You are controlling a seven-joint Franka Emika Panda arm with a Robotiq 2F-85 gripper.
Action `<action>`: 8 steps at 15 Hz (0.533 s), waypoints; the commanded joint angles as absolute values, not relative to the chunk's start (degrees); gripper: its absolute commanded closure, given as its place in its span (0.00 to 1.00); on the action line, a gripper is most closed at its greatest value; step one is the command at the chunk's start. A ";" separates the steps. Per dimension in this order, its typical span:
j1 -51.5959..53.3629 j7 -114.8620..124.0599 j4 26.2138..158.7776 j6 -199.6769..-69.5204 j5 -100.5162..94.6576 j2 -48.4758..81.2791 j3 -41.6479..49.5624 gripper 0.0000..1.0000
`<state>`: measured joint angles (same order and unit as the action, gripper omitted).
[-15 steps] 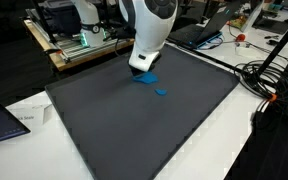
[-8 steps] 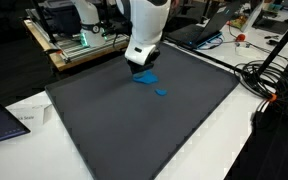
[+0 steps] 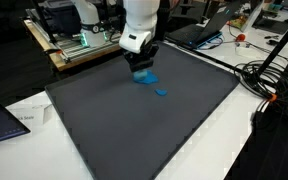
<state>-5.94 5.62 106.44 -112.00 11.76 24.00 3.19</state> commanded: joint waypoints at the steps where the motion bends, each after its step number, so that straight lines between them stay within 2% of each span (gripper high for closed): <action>1: -5.54 6.27 110.80 -117.91 11.83 19.85 3.81 0.79; 8: -4.90 6.16 114.87 -126.70 11.71 17.31 3.34 0.79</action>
